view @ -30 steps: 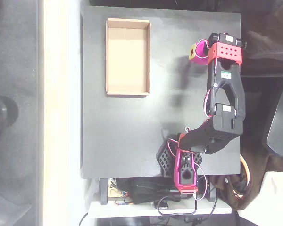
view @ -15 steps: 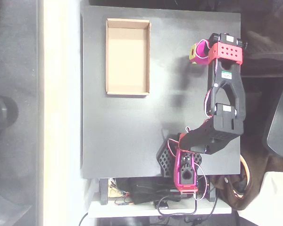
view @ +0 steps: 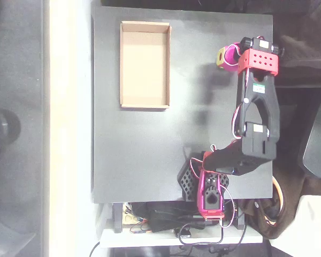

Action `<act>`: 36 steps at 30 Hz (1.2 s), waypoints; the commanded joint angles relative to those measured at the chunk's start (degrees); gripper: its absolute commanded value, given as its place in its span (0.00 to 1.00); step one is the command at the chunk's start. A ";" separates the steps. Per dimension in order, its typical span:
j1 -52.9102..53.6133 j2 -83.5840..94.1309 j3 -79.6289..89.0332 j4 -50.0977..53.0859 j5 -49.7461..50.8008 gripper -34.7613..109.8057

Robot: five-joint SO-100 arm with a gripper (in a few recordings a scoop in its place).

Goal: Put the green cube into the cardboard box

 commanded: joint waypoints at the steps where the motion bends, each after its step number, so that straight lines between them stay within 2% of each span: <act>1: 0.70 9.05 -1.14 0.00 0.35 0.36; 22: -0.88 45.18 -0.26 0.09 0.26 0.36; 36: -16.08 54.76 -0.26 0.09 0.26 0.36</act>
